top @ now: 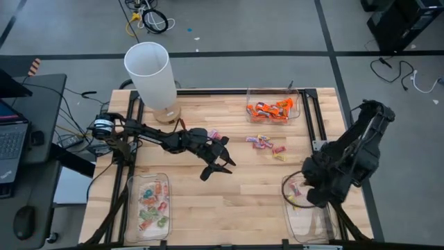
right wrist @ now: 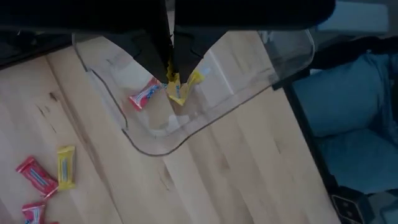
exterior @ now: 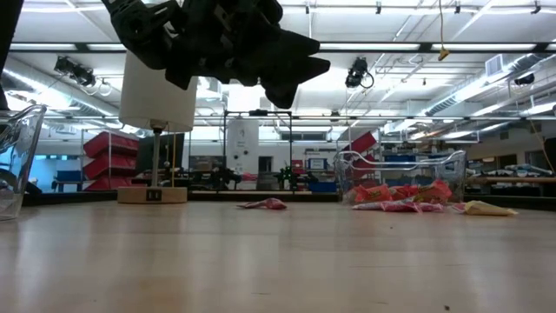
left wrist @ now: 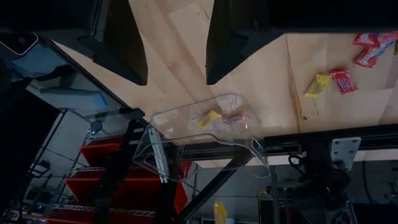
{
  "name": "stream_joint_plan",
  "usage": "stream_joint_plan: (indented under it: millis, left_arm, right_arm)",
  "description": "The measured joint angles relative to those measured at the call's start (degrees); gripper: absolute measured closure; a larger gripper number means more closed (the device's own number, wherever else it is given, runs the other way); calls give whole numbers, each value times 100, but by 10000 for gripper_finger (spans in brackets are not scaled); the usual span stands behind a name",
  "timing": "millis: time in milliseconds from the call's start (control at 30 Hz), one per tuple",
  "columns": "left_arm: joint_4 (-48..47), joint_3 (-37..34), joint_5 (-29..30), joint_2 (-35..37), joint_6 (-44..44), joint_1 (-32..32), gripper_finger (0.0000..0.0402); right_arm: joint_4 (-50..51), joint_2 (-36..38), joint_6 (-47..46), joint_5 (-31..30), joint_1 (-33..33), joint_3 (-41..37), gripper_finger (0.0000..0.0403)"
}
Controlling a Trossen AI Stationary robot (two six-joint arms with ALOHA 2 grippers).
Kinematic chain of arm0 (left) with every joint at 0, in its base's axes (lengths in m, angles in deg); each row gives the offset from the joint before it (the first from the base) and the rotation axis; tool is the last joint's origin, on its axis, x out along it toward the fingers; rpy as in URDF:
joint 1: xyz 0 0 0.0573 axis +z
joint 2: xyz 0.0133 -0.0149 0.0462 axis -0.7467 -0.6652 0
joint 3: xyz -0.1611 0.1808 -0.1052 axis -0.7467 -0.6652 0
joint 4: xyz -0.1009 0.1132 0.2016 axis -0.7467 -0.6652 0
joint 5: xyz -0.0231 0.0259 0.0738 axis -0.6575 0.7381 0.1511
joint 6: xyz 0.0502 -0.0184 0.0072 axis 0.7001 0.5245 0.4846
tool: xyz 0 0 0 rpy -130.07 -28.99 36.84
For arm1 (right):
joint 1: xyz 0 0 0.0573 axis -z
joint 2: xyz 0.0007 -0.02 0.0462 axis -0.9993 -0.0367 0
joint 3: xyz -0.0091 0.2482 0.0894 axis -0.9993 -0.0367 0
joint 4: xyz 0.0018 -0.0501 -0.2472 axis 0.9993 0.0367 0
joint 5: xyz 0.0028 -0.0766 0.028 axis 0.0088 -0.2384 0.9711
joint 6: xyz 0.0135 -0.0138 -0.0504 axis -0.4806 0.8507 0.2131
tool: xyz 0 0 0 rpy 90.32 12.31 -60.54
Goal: Sort candy
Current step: Put the yellow candy into the bottom right transparent bin
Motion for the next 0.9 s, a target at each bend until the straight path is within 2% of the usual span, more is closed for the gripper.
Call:
stream_joint_plan:
  millis: [400, 500, 733, 900]
  left_arm:
    - [13, 0, 68, 0, -7, -4, 235]
    - [13, 0, 70, 0, -7, -10, 235]
    - [13, 0, 72, 0, -11, -11, 235]
    - [16, 0, 72, 0, -7, -11, 235]
  right_arm:
    - [451, 29, -1215, -629, -939, -53, 403]
    - [-86, 25, -1183, -658, -971, -334, 403]
    - [-1336, 21, -1651, 63, -979, -1424, 403]
    - [-2530, 19, -1717, 139, -977, -2162, 403]
